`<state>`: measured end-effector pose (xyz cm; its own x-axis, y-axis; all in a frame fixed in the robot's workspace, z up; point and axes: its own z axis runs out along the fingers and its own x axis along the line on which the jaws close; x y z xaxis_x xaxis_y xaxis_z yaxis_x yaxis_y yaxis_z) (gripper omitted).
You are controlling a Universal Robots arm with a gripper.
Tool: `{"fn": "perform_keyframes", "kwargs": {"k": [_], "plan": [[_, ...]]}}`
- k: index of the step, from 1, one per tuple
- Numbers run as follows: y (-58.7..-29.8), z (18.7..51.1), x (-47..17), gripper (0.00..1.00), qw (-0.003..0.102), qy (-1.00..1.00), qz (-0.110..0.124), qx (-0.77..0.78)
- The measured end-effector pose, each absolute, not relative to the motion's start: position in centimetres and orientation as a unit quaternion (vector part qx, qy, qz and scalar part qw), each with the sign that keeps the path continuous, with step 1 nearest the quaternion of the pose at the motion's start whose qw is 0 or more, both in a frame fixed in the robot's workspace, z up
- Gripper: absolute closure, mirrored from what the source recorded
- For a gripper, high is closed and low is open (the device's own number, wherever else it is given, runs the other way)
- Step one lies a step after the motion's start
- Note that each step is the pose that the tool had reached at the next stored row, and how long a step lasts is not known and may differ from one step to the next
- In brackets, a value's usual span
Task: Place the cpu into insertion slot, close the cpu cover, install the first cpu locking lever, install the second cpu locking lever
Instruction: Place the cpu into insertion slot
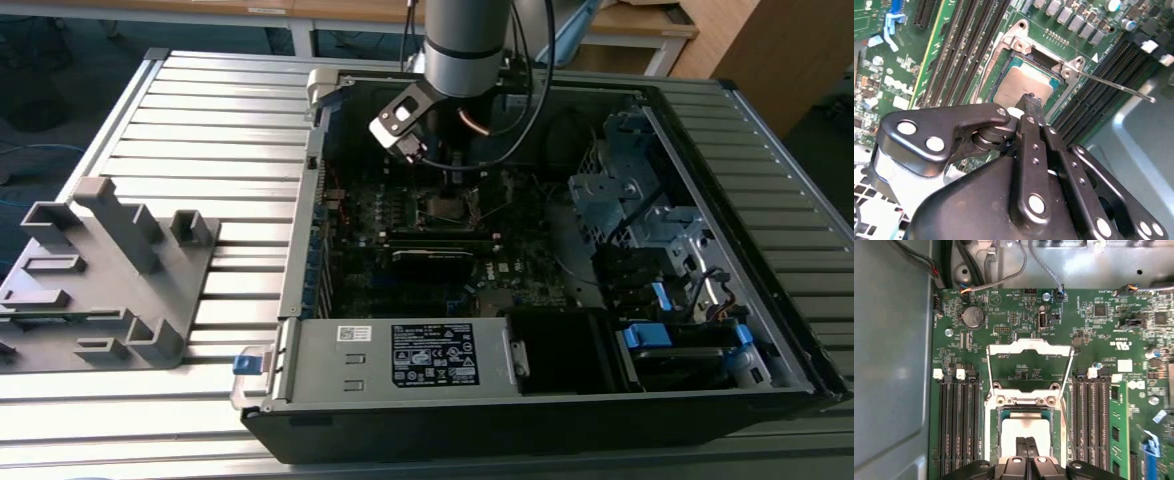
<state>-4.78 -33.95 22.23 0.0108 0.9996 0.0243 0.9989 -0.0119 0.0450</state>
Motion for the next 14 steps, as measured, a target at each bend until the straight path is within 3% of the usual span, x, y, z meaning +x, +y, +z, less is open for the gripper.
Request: {"fn": "perform_keyframes", "kwargs": {"k": [14], "plan": [[-33.95, 22.8, -4.78, 0.89, 0.008, 0.703, 0.024, 0.711]]}}
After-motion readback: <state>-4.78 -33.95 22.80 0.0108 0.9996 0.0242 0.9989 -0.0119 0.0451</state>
